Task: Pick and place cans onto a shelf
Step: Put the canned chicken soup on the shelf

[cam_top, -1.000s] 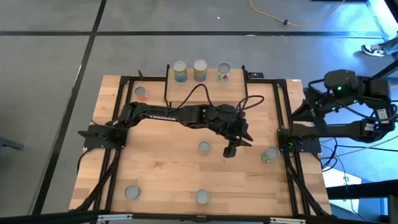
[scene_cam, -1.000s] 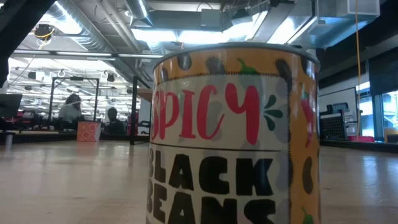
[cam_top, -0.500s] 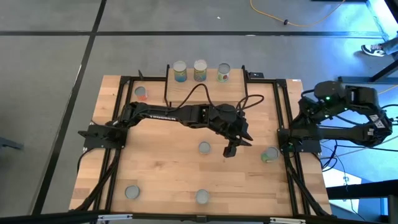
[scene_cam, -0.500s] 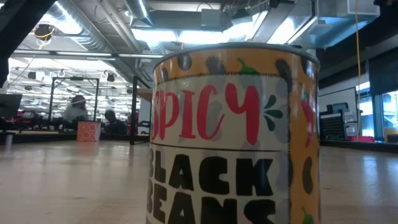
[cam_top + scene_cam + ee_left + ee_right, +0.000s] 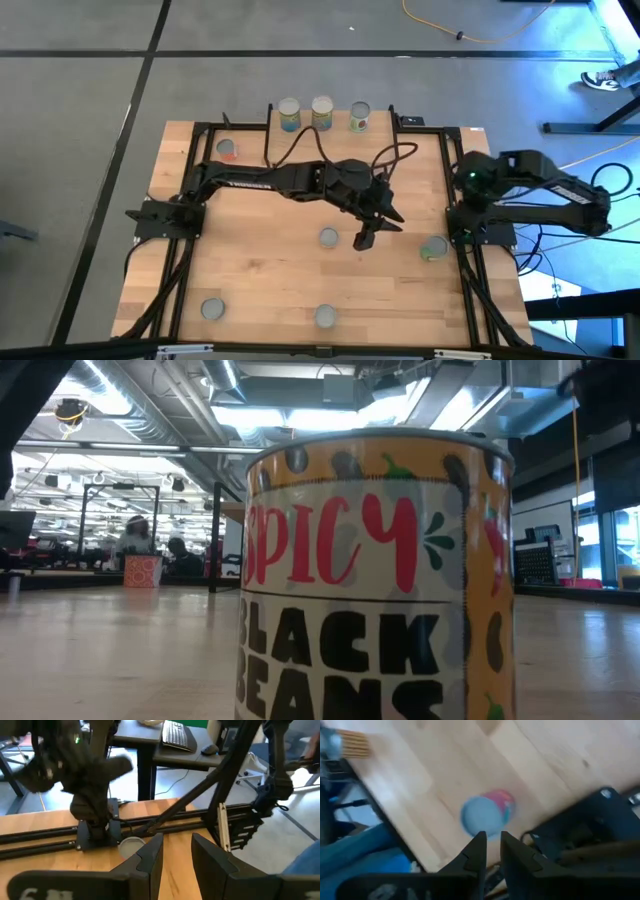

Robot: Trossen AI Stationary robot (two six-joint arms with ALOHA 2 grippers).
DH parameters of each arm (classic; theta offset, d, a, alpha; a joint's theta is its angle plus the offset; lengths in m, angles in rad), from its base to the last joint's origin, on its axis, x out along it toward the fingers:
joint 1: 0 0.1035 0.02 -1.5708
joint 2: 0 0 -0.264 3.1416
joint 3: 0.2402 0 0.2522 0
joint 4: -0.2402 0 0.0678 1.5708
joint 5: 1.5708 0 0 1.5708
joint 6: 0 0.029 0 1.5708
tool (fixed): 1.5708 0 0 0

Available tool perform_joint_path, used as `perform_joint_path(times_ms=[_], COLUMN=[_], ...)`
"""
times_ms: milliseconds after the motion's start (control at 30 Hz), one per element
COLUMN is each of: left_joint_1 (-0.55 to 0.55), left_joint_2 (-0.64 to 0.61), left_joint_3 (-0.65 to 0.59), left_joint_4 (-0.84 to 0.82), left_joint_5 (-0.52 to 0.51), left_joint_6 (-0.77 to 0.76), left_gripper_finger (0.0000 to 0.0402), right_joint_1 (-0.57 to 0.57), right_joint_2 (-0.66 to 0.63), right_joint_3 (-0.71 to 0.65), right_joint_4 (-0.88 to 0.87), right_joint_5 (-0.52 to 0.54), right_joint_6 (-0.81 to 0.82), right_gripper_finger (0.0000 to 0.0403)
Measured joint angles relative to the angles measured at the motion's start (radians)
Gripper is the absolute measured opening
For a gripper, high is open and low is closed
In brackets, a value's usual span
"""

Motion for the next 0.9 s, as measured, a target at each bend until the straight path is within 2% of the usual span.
perform_joint_path(times_ms=[167, 433, 600, 900], left_joint_1=[-0.006, -0.005, -0.005, -0.005], left_joint_2=[-0.02, -0.039, -0.039, -0.039], left_joint_3=[-0.002, 0.0, 0.0, 0.0], left_joint_4=[-0.005, 0.003, 0.004, 0.004], left_joint_5=[0.002, 0.001, 0.001, 0.001], left_joint_6=[0.016, 0.028, 0.033, 0.034], left_gripper_finger=[0.0094, 0.0094, 0.0094, 0.0094], right_joint_1=[0.0, 0.0, 0.006, 0.054], right_joint_2=[0.001, 0.0, 0.001, 0.015], right_joint_3=[-0.098, -0.181, -0.199, -0.199], right_joint_4=[0.004, 0.097, 0.14, 0.139], right_joint_5=[0.066, 0.06, 0.019, 0.031], right_joint_6=[0.052, 0.101, 0.085, 0.075], right_gripper_finger=[0.0058, 0.0058, 0.0058, 0.0058])
